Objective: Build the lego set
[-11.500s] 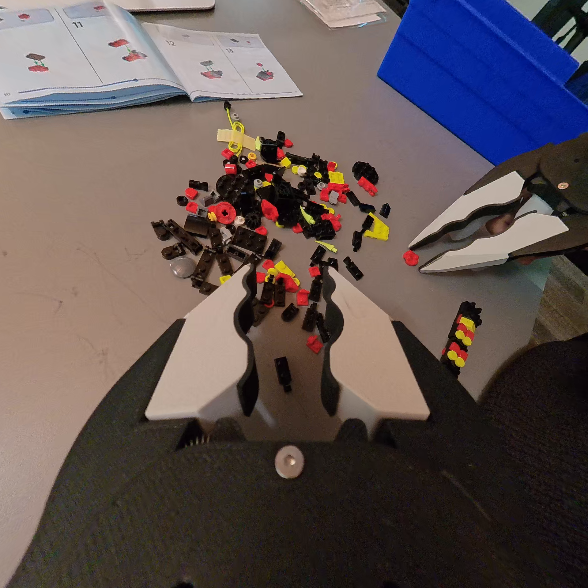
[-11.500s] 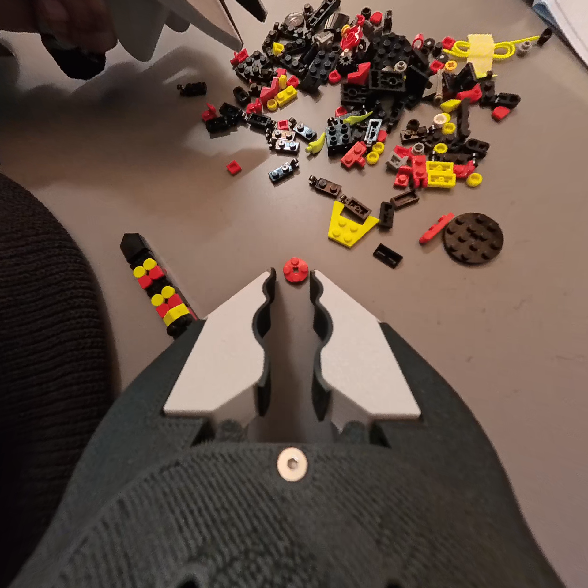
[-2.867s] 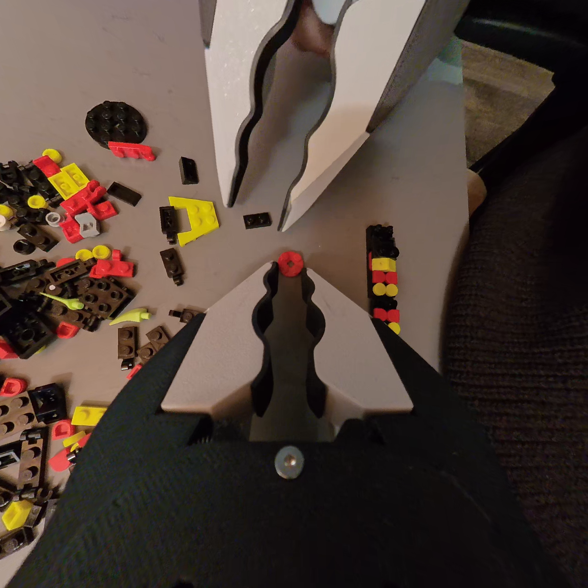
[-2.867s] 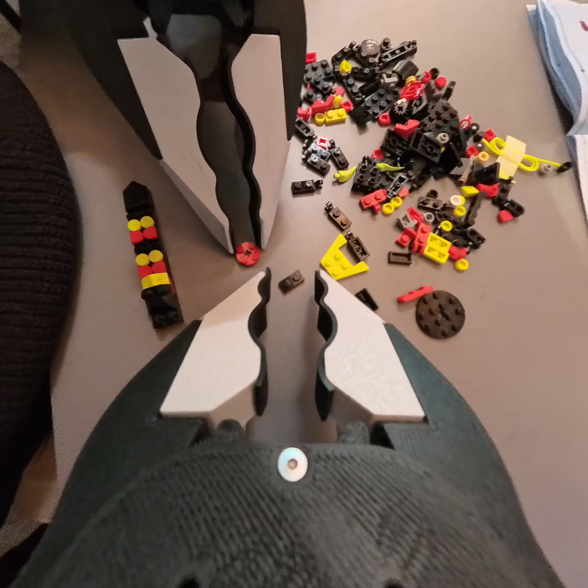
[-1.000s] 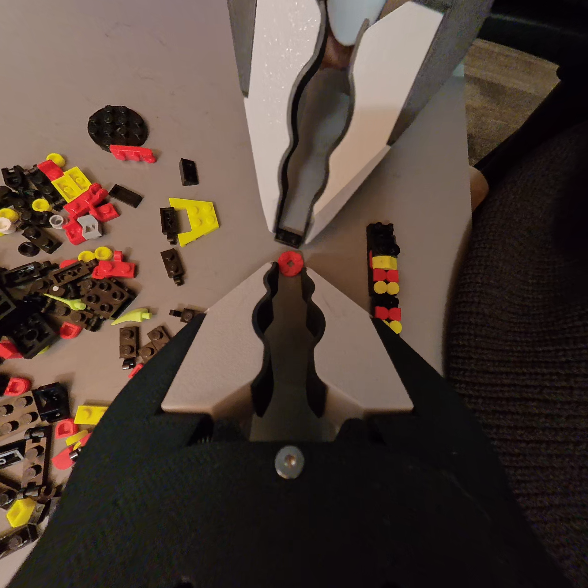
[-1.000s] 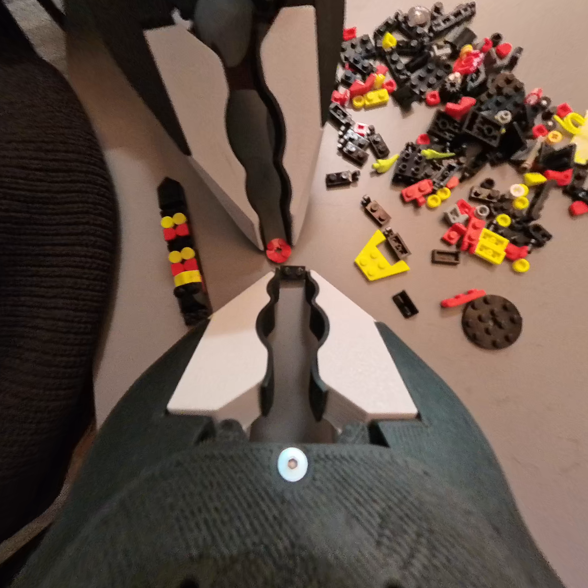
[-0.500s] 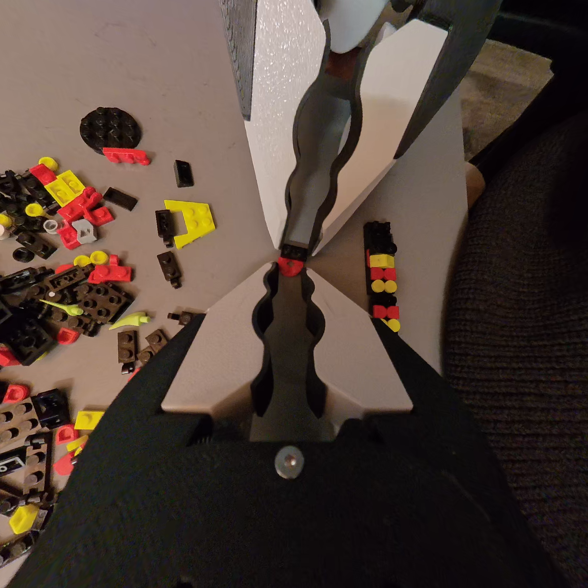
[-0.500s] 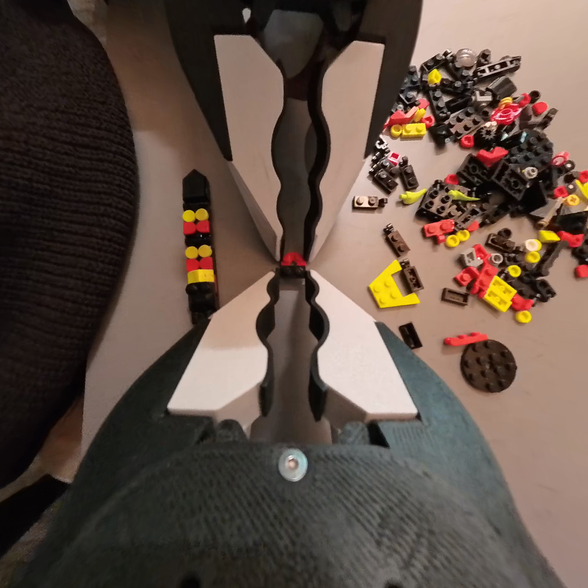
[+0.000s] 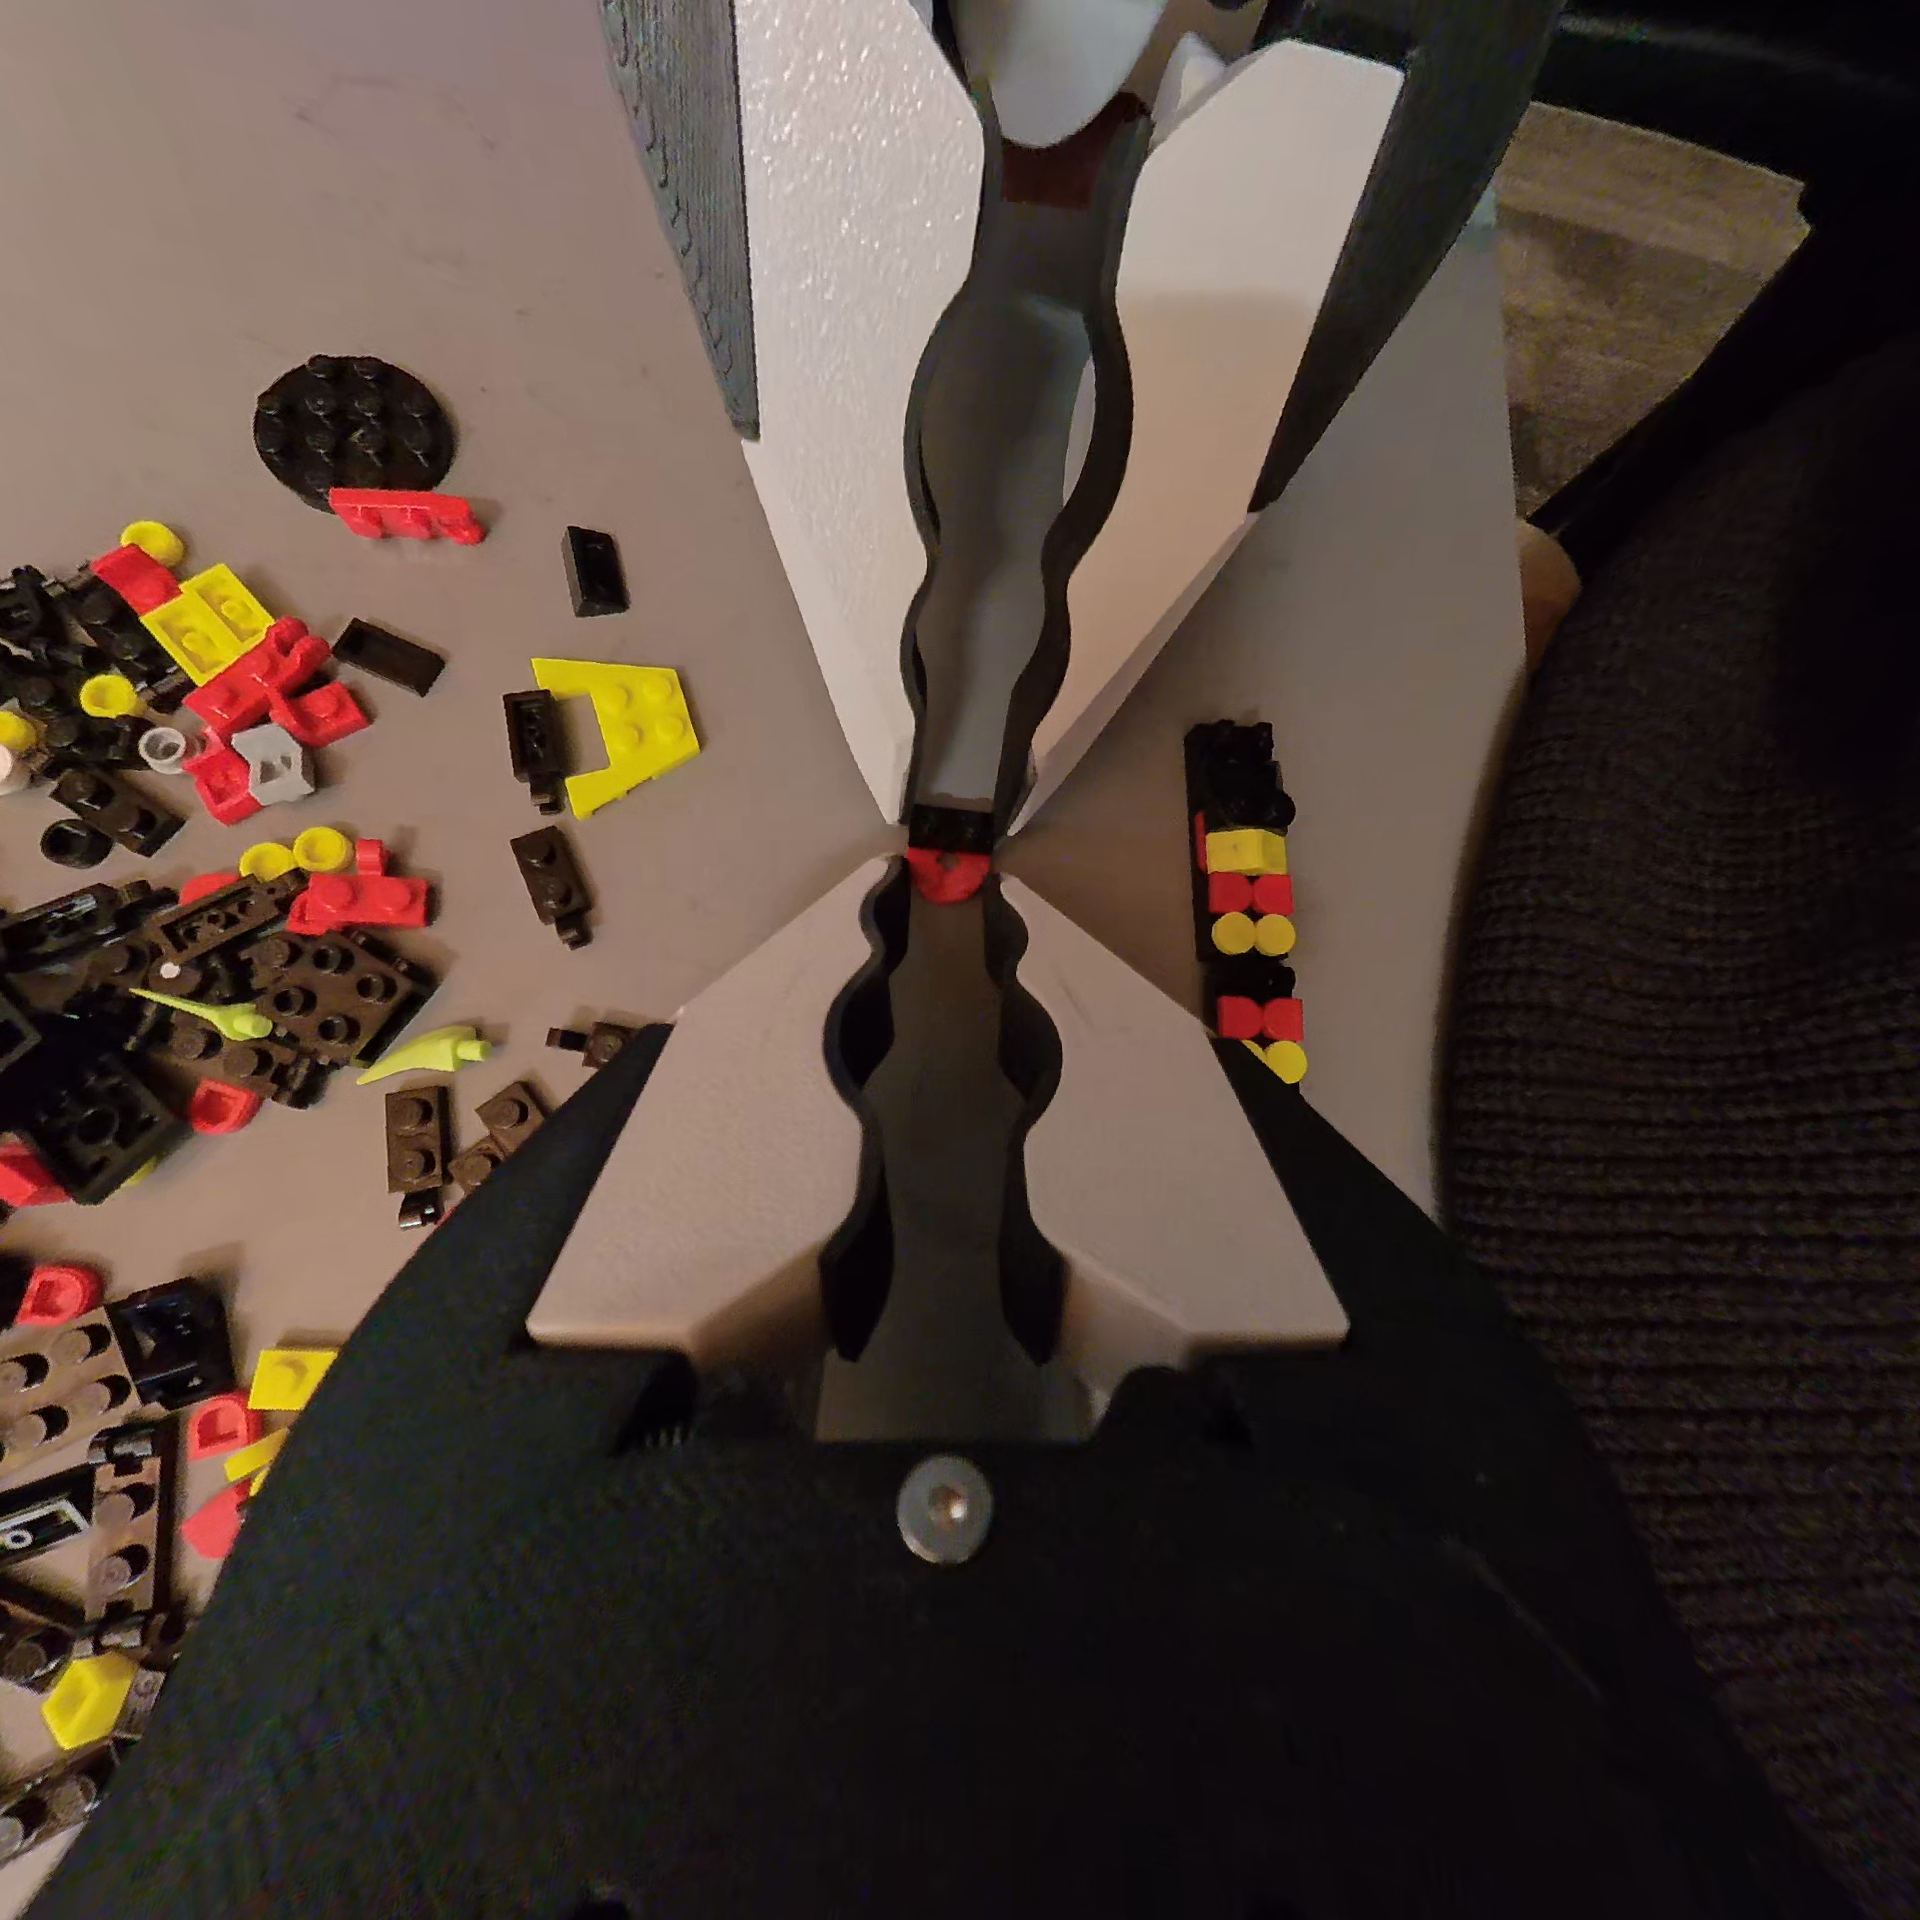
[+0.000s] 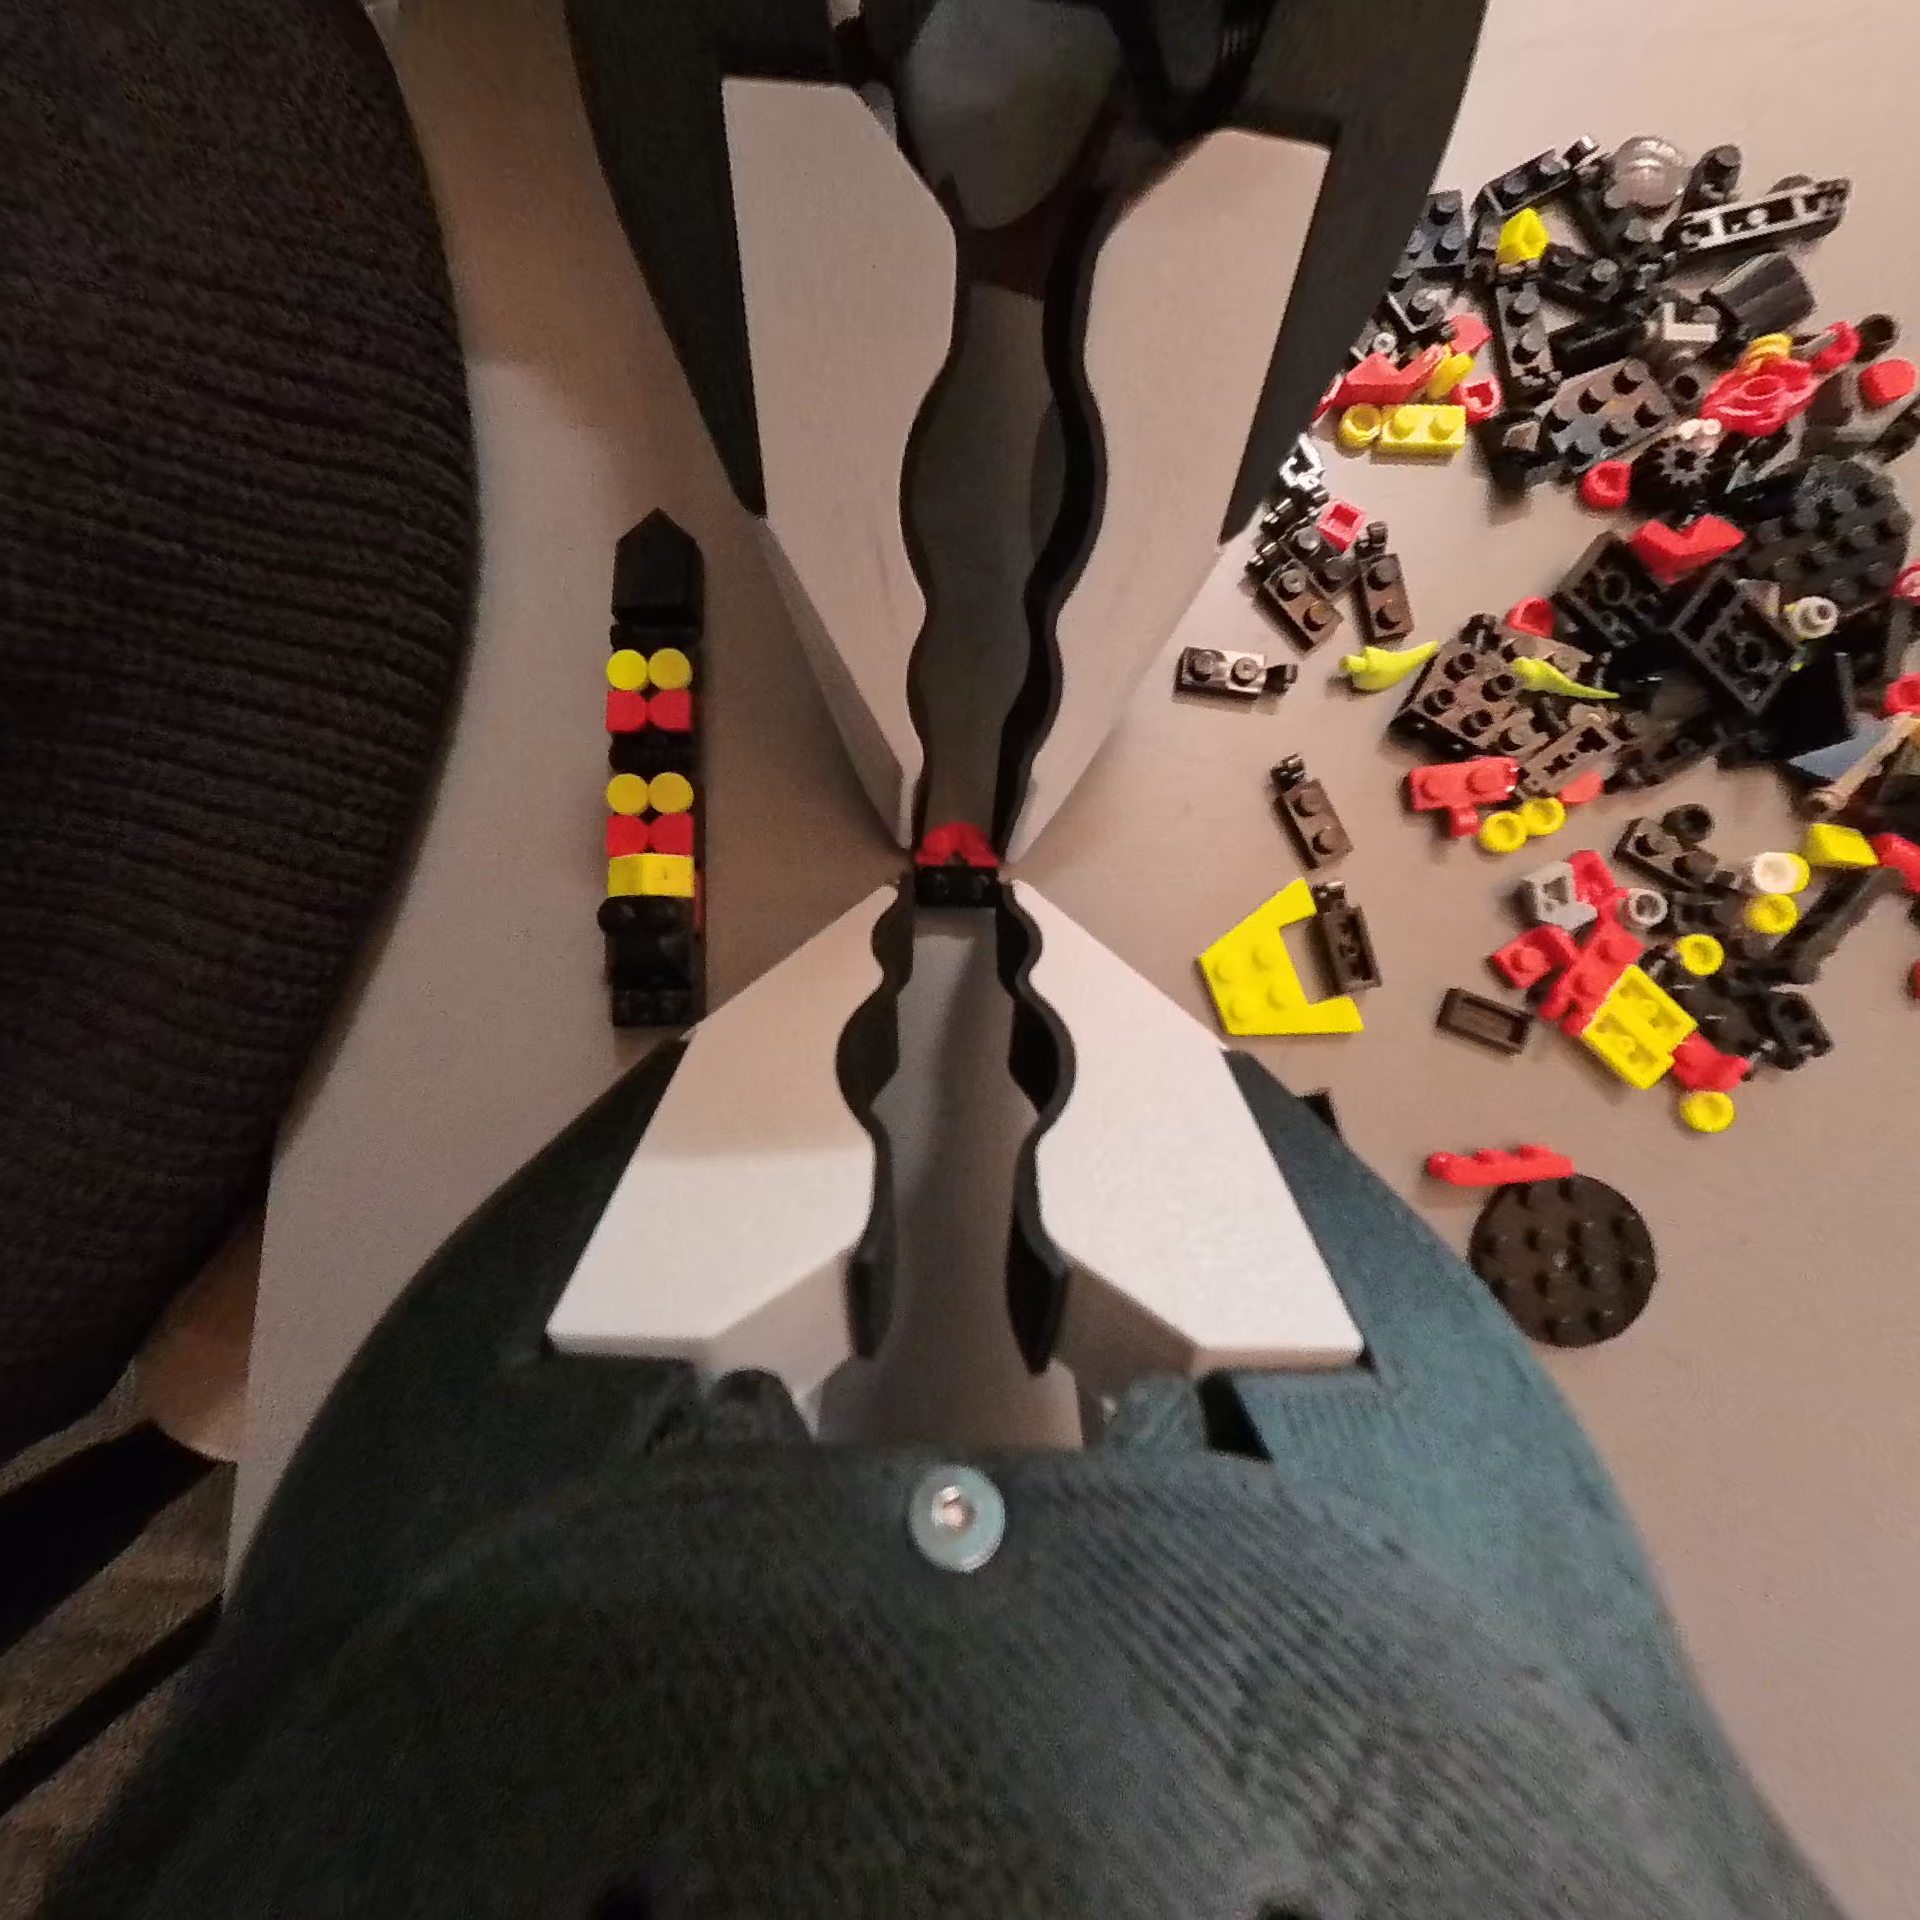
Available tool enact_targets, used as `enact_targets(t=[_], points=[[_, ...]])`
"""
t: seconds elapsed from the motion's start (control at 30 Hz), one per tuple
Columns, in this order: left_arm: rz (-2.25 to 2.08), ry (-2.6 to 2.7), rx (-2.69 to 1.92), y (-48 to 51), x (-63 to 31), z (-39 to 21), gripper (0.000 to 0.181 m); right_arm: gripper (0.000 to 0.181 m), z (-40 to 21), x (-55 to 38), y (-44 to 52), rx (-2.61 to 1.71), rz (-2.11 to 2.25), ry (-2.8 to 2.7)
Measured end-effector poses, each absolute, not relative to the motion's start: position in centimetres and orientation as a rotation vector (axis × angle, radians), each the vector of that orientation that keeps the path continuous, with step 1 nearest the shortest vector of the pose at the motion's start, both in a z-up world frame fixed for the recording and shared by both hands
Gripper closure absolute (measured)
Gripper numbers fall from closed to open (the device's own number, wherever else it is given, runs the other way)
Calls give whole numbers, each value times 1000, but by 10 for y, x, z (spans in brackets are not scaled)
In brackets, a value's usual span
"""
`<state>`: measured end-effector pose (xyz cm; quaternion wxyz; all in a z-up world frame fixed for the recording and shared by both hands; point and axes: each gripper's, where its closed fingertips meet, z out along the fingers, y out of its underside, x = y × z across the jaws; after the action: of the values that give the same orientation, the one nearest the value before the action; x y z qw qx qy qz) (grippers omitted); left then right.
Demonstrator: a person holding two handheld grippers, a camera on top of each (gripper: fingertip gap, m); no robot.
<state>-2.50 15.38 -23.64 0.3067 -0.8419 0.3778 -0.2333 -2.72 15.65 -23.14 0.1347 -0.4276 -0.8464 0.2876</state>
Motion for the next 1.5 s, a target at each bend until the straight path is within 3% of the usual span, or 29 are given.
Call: enact_targets(t=[0.6,0.8,1.17,1.5], points=[[-601,986,-2233,154,-27,-236,169,166,-235,-32,157,-1275,696,-2468],[-597,988,-2231,154,-27,-237,168,146,-214,-35,158,-1310,857,-2346],[-601,987,-2229,154,-27,-237,168,180,-227,-34,152,-1265,862,-2401],[-601,982,-2231,154,-27,-237,168,181,-232,-35,153,-1327,864,-2378]])
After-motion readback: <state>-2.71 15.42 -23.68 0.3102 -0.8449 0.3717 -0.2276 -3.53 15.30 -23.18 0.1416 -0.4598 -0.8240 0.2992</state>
